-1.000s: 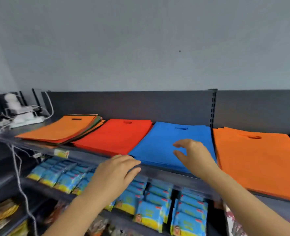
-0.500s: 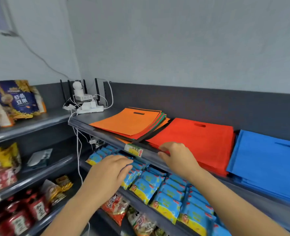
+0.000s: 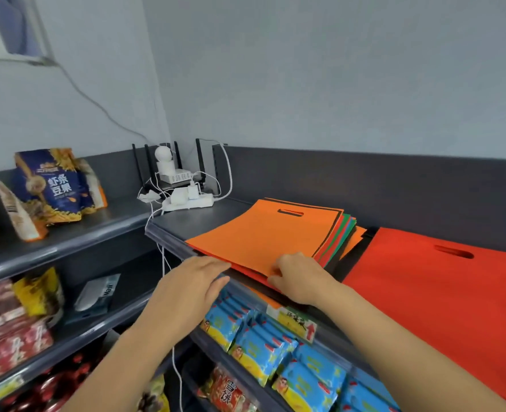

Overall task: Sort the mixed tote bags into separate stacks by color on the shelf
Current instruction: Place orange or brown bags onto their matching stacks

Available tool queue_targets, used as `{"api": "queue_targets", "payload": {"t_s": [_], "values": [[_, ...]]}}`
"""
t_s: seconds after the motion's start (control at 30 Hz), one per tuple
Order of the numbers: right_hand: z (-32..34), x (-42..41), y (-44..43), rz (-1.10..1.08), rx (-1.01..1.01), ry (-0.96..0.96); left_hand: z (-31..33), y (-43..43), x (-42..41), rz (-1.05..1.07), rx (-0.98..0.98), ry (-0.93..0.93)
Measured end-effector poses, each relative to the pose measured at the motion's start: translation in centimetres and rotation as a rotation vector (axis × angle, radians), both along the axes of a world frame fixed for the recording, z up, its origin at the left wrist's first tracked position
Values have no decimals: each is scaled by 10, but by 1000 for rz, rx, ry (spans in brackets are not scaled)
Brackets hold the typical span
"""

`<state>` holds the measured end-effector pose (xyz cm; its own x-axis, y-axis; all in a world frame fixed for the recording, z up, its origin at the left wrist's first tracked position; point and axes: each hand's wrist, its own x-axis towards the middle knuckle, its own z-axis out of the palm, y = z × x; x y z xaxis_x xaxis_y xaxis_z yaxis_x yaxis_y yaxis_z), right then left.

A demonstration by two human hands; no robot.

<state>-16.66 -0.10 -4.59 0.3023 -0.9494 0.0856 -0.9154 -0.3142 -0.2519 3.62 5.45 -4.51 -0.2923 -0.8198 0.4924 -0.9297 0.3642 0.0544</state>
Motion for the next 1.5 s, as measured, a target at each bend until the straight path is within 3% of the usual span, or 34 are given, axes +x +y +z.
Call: {"api": "queue_targets", "payload": {"t_s": [0.17,0.43,0.67,0.73,0.83,0.93,1.0,1.13,1.33,1.5], "values": [[3,3,-17,-53,-76,27,1,-59,11,-56,150,-121],[12,8,-21,-263,-11,-8,0,-140,39,-188,336,-189],[7,22,-13,-421,-56,-44,1,-162,53,-315,294,-138],[4,26,-6,-432,-31,-137,-6,-167,53,-300,257,-114],[4,24,2,-495,8,-425,-11,-167,51,-271,155,-99],[11,13,-1,-798,-78,-697,-6,-154,51,-255,63,-113],[20,8,2,-921,39,-932,-2,-144,49,-351,-57,-76],[28,2,15,-840,215,-1067,-2,-131,38,-485,-237,-73],[20,-19,42,-902,-194,-896,-8,-120,19,-554,-196,-77],[15,-58,90,-943,-468,-767,-5,-96,-27,-609,-282,-63]]}}
